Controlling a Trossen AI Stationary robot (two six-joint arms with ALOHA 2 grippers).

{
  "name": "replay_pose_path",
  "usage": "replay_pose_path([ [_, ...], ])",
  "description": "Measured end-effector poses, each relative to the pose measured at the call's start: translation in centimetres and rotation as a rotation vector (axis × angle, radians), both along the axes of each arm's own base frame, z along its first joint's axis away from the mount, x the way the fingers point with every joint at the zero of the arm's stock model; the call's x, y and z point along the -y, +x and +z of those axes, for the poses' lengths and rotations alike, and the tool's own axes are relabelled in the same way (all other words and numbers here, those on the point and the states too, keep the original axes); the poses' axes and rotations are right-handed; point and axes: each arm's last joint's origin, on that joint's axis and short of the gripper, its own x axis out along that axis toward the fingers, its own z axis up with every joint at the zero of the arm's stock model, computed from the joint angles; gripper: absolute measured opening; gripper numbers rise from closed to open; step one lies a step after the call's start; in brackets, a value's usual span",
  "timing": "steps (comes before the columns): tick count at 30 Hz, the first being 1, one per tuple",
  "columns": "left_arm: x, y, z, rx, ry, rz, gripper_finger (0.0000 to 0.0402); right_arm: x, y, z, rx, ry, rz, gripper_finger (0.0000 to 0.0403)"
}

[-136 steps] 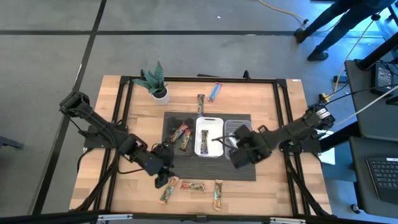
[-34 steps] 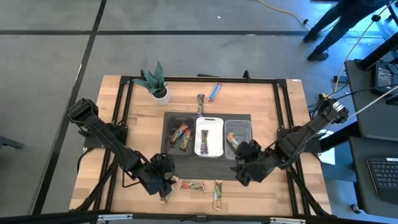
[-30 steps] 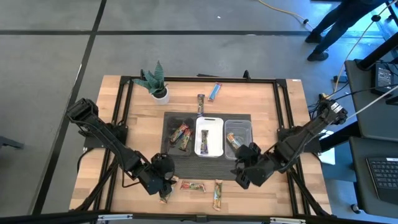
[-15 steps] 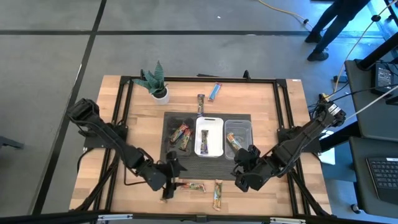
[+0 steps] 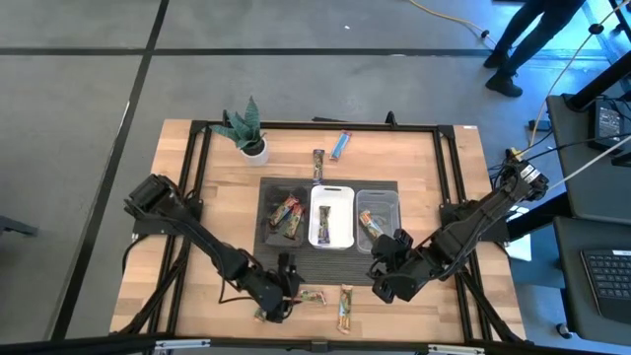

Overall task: Pick and place Granola Bars by type
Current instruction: Put the red granola bar into the black bin

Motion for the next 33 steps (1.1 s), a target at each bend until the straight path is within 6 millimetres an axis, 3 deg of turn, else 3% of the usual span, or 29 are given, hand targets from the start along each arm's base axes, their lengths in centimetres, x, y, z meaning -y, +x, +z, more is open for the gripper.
replay_pose_path([
  [12,0.4,0.2,-4.0,-0.119,-0.02,0.029,0.0255,0.1,-0.1,-0.1,-0.01,-0.009,0.0,0.0248],
  [19,0.4,0.2,-4.2,-0.123,-0.013,0.033,0.024,0.1,-0.1,-0.1,-0.013,-0.011,0.001,0.0248],
  [33,0.4,0.2,-4.2,-0.126,-0.015,0.03,0.0156,0.1,-0.1,-0.1,-0.014,-0.014,0.003,0.0248],
])
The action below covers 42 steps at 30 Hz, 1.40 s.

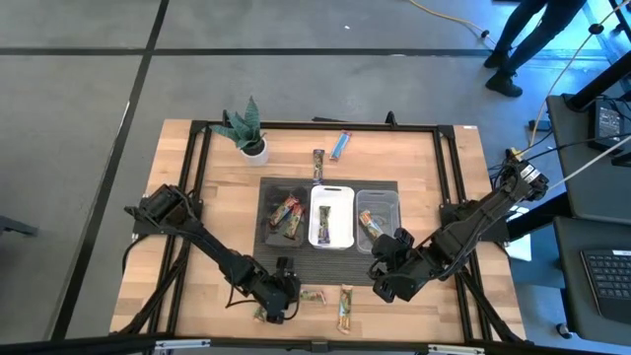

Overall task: Pick and place Granola Bars by type
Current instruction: Put the red granola bar into the black bin

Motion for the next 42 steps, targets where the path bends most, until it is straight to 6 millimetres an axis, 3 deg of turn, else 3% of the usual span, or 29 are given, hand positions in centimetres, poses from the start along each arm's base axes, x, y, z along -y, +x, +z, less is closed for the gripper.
replay_pose_path([
  [10,0.0,-0.2,0.6,-0.019,-0.034,-0.028,0.0122,0.0,0.0,0.0,0.0,0.0,0.0,0.0248],
  [20,-1.8,-1.1,7.8,0.144,-0.066,0.055,0.012,0.0,0.0,0.0,0.001,0.0,0.0,0.0248],
  [29,-6.5,-4.9,12.7,0.191,0.029,0.496,0.012,0.0,0.0,0.0,0.002,0.023,-0.033,0.0248],
  [35,-9.0,-5.4,12.9,0.165,-0.09,0.765,0.012,0.0,0.0,0.0,0.005,0.082,-0.123,0.0248],
  [42,-10.8,-3.6,10.8,0.101,-0.187,0.971,0.012,-0.1,0.2,-0.1,0.009,0.107,-0.156,0.0248],
])
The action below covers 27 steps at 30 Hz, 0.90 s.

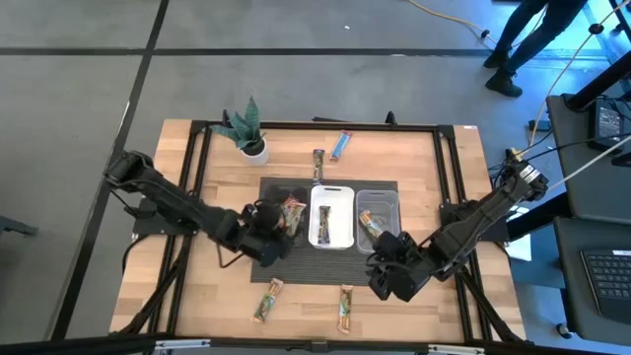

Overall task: Pick and place Granola Bars by type
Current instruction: Put the red granola bar into the black bin

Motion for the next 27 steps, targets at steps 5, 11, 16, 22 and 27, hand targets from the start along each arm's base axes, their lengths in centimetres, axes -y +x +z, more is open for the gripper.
replay_pose_path([
  [5,-0.9,1.0,-1.7,-0.063,-0.039,0.046,0.012,-0.2,0.3,-0.6,-0.017,-0.008,0.002,0.0248],
  [11,-1.4,1.8,-3.5,-0.141,-0.062,0.056,0.012,-0.7,0.8,-1.6,-0.054,-0.008,0.013,0.0248],
  [16,-1.4,2.1,-4.2,-0.195,-0.048,0.011,0.012,-1.3,1.4,-2.5,-0.071,0.003,0.023,0.0248],
  [22,-1.4,2.1,-4.2,-0.209,-0.032,-0.017,0.012,-2.7,3.0,-3.8,-0.039,0.083,0.055,0.0248],
  [27,-1.4,2.1,-4.2,-0.194,-0.048,0.011,0.0132,-3.5,3.6,-4.8,-0.092,0.18,0.122,0.0248],
])
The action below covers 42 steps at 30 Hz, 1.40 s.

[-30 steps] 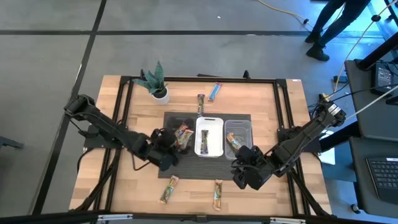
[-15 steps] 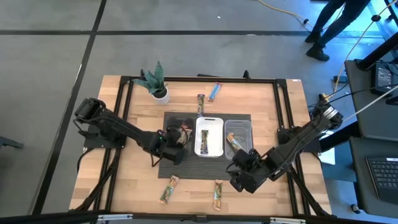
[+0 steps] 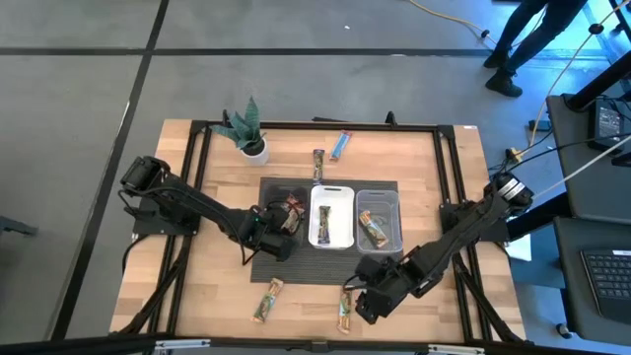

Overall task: Pick and place Granola Bars by type
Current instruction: Put the red granola bar into the black bin, then put the yellow granola bar into the transparent bin

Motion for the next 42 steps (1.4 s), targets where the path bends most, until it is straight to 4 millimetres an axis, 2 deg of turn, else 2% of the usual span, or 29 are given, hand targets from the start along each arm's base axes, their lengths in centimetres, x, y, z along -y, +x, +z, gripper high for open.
replay_pose_path([
  [9,0.0,-0.1,0.2,-0.01,-0.012,-0.03,0.0192,-0.2,0.6,-1.0,-0.025,0.024,-0.071,0.0248],
  [14,0.2,-0.5,1.9,0.067,-0.025,-0.038,0.0195,-0.7,1.6,-0.3,0.092,0.098,-0.07,0.0248],
  [19,0.6,-0.8,4.4,0.173,0.013,-0.159,0.0192,-1.0,2.0,0.1,0.146,0.136,-0.05,0.0248],
  [24,0.4,-1.4,6.4,0.22,0.053,-0.267,0.0192,-0.2,1.7,-0.4,0.033,0.168,-0.212,0.0248],
  [29,0.4,-1.9,7.2,0.206,0.087,-0.358,0.0192,0.0,1.7,-1.3,-0.054,0.207,-0.379,0.0248],
  [34,0.5,-2.1,7.1,0.151,0.099,-0.465,0.0192,-1.0,3.0,-2.6,-0.108,0.244,-0.477,0.0248],
  [42,0.5,-2.2,7.1,0.105,0.15,-0.556,0.0192,-2.8,5.3,-4.1,-0.266,0.15,-0.603,0.0248],
])
